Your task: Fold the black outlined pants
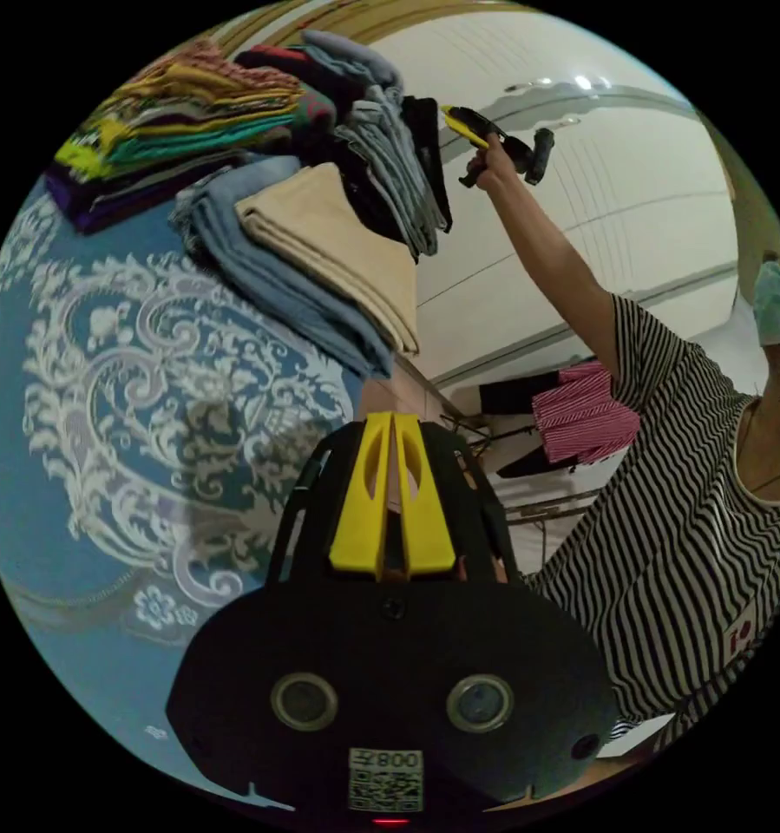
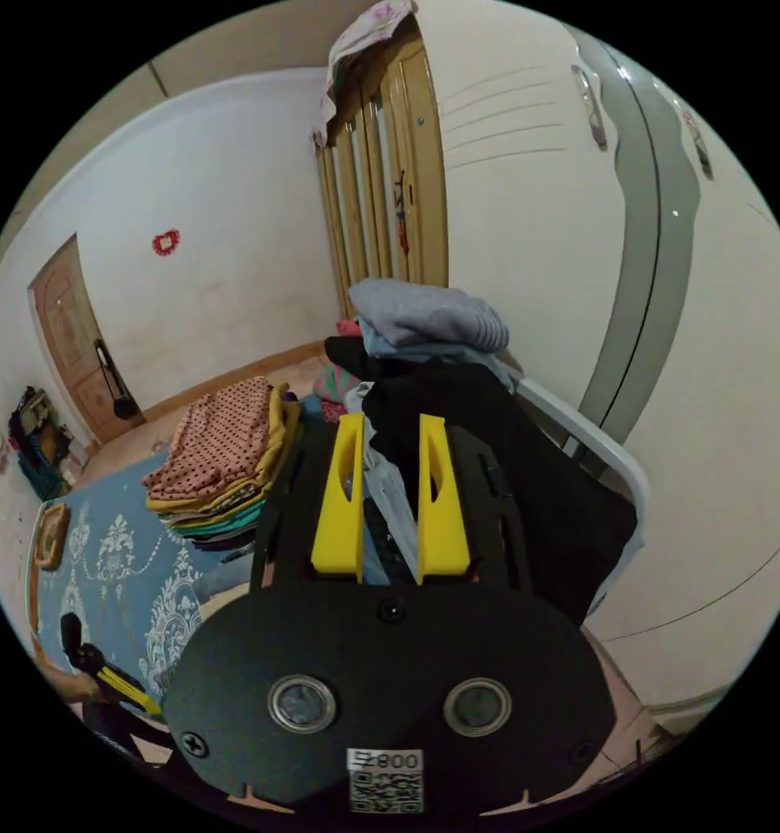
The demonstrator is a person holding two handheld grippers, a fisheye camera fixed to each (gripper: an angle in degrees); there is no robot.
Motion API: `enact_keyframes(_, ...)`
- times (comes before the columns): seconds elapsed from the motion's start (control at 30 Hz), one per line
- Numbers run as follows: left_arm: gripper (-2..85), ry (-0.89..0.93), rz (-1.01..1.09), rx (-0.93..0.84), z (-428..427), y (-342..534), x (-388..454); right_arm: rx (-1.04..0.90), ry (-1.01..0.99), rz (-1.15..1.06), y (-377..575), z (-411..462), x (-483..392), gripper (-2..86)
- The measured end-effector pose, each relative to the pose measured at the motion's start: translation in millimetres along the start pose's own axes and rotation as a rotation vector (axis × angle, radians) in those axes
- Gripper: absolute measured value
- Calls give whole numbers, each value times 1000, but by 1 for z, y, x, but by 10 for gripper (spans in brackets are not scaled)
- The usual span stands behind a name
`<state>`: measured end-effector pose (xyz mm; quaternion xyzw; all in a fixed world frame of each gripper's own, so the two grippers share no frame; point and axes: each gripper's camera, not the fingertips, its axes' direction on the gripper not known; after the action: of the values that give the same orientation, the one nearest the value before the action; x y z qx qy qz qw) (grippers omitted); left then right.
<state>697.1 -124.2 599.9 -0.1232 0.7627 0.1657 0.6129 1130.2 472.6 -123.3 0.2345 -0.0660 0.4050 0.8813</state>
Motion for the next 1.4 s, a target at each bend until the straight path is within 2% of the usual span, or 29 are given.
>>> enact_keyframes(0.17, 3, 13, -45, -4, -20, 42, 48, -96, 17, 72, -1, -26, -44, 67)
enact_keyframes(0.4, 5, 31, -2, 29, -58, 90, 143, -12, -63, 85, 26, -133, -102, 32)
enact_keyframes(0.53, 6, 44, 15, 64, -82, 118, 198, 110, -271, 51, 46, -230, -145, 26)
enact_keyframes(0.73, 20, 0, 74, 164, -140, 171, 305, 210, -488, -140, 69, -366, -248, 23)
enact_keyframes(0.87, 56, -72, 97, 302, -195, 218, 386, 258, -659, -224, 84, -439, -327, 21)
enact_keyframes(1.1, 121, -242, 198, 554, -295, 316, 549, 264, -874, -287, 121, -513, -453, 19)
enact_keyframes(1.27, 129, -301, 231, 631, -344, 388, 641, 232, -1011, -316, 160, -553, -552, 20)
enact_keyframes(1.4, 134, -330, 164, 664, -377, 457, 698, 208, -1050, -353, 185, -578, -613, 20)
